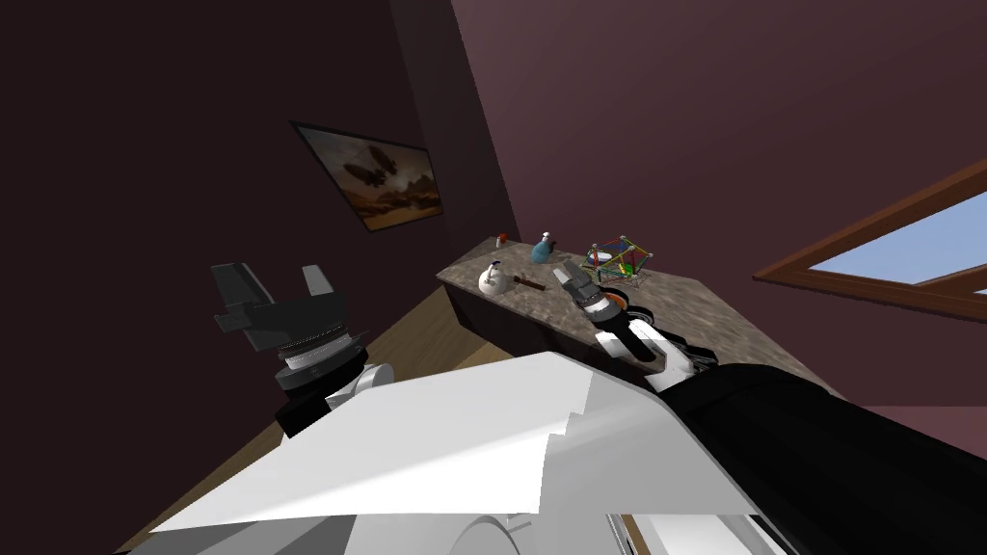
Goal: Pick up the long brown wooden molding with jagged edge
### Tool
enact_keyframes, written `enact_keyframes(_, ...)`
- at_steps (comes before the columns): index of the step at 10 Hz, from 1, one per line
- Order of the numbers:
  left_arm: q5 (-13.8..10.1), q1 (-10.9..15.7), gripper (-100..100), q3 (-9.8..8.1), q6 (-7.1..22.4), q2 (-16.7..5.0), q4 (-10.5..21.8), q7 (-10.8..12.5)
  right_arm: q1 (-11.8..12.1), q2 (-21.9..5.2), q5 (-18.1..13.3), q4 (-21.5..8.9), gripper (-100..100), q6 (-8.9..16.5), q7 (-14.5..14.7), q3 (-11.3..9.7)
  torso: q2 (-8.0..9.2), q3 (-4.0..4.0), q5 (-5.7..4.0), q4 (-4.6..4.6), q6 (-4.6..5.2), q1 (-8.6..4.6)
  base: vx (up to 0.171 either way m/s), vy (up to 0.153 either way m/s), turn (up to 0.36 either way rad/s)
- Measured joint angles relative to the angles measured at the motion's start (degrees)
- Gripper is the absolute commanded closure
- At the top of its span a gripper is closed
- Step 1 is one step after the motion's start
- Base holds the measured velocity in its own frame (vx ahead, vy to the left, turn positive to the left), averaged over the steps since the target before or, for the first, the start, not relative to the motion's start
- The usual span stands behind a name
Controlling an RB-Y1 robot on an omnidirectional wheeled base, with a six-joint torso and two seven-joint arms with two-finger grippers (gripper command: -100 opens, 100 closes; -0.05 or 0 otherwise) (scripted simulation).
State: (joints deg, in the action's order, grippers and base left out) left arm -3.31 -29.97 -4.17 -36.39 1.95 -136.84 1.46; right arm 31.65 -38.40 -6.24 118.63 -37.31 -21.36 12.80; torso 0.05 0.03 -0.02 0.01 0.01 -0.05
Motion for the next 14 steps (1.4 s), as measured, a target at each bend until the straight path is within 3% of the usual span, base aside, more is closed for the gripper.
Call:
enact_keyframes(5,0.0,0.0,0,0.0,0.0,0.0,0.0,0.0,1.13,-7.94,-1.35,-2.88,-100,-1.43,-2.0,2.3,-0.06,-0.04,0.0,-0.01,-0.02,0.01,-0.007,-0.009,0.068)
enact_keyframes(14,0.0,-0.01,0,0.0,0.0,0.0,0.0,0.0,4.21,-22.18,-4.95,-9.14,-100,-2.71,-3.3,3.68,-0.18,-0.1,0.01,-0.04,0.01,0.06,0.015,0.001,0.089)
